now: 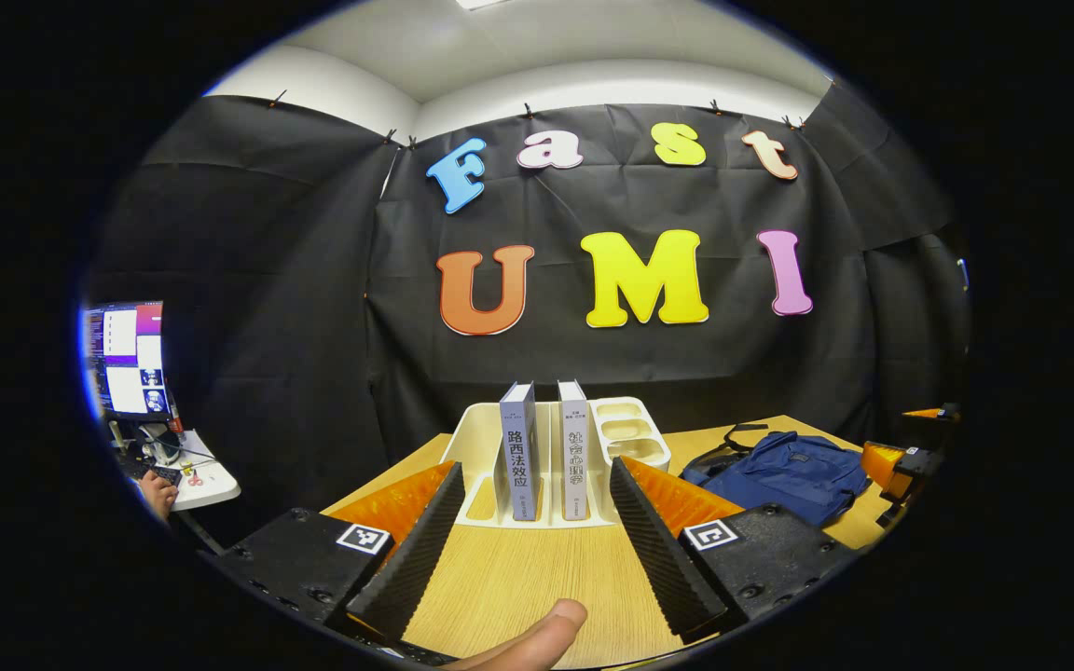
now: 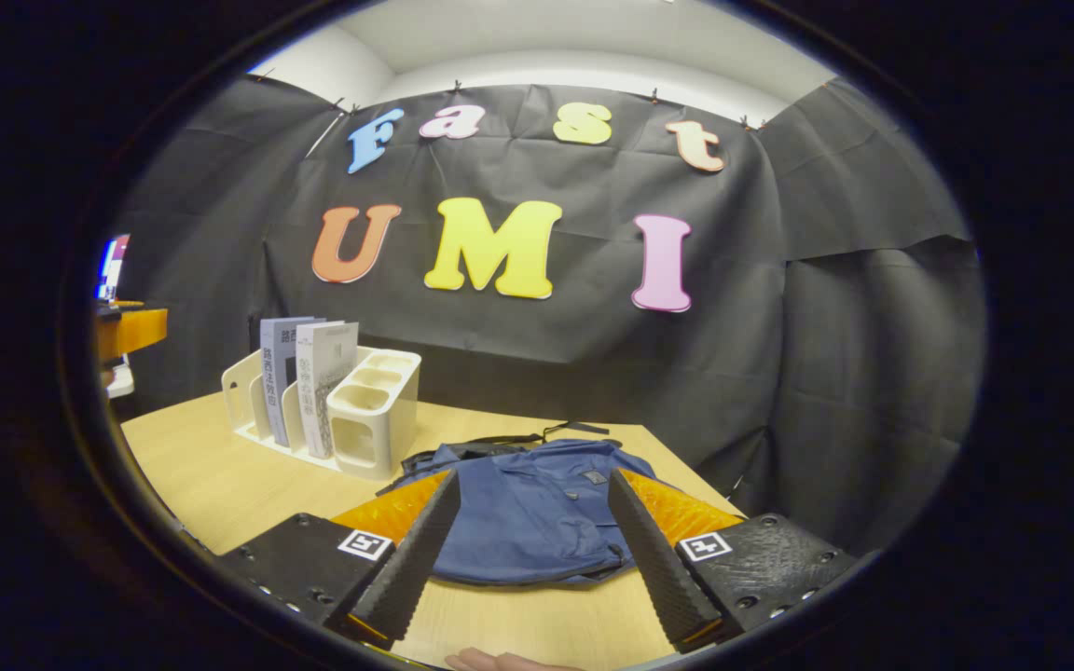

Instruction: Open the schoolbag, grab two books from the bookshelf and put them into the schoolbag.

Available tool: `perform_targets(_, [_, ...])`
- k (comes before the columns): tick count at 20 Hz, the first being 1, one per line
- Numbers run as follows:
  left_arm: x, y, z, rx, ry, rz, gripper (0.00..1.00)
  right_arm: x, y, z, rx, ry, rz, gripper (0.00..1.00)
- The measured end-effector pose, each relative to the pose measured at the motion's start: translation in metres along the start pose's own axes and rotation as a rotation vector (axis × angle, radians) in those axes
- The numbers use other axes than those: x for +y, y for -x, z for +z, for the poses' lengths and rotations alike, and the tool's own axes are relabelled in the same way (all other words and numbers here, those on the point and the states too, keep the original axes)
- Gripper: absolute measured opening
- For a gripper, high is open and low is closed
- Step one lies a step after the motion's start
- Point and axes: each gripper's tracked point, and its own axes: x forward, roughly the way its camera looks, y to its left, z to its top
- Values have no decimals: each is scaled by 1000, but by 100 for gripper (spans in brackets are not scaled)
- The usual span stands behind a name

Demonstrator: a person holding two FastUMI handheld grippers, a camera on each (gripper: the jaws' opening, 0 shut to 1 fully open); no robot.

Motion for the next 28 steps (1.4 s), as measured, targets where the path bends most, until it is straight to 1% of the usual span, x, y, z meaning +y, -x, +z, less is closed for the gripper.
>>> perform_targets(2, [2, 0, 1, -1, -2, 4, 99, 12, -12, -10, 30, 31, 14, 98])
perform_targets(3, [2, -1, 0, -1, -1, 2, 99, 21, -19, -17, 51, 47, 23, 96])
perform_targets(4, [1, -1, 2, -5, -2, -2, 99, 30, -25, -24, 70, 65, 34, 98])
perform_targets(6, [3, 0, 5, -17, -4, -4, 99, 49, -38, -36, 108, 107, 57, 98])
perform_targets(7, [2, 0, 4, -18, -1, -8, 98, 58, -45, -41, 124, 126, 68, 96])
perform_targets(8, [2, 1, 4, -19, 1, -9, 98, 69, -50, -47, 138, 145, 84, 98])
perform_targets(9, [4, 0, 4, -21, 3, -9, 98, 79, -58, -52, 156, 165, 96, 95])
perform_targets(11, [6, -1, 4, -21, 1, -6, 98, 98, -69, -65, 190, 197, 126, 95])
perform_targets(13, [9, -4, 0, -11, 7, -3, 98, 114, -80, -76, 231, 223, 134, 96])
perform_targets(14, [10, -6, -2, -4, 12, -1, 98, 121, -85, -80, 246, 233, 132, 98])
perform_targets(15, [11, -6, -4, 2, 14, 2, 98, 128, -91, -86, 268, 255, 132, 94])
perform_targets(16, [12, -8, -6, 10, 12, 7, 98, 135, -96, -93, 292, 285, 133, 96])
perform_targets(17, [13, -10, -9, 17, 8, 14, 98, 139, -102, -98, 313, 322, 125, 96])
perform_targets(19, [16, -12, -13, 32, 6, 23, 99, 140, -115, -106, 346, 403, 84, 95])
perform_targets(20, [16, -12, -15, 38, 5, 24, 98, 140, -122, -110, 358, 433, 62, 98])
perform_targets(21, [17, -14, -15, 40, 4, 25, 98, 142, -126, -116, 371, 455, 52, 98])
perform_targets(22, [17, -16, -16, 42, 2, 27, 99, 144, -132, -119, 374, 468, 46, 94])
perform_targets(26, [21, -16, -20, 52, 11, 28, 98, 137, -145, -120, 387, 529, -22, 93])
perform_targets(27, [21, -17, -20, 56, 17, 29, 98, 133, -148, -115, 377, 549, -45, 98])
perform_targets(28, [22, -18, -22, 60, 23, 32, 98, 134, -149, -113, 375, 552, -42, 93])
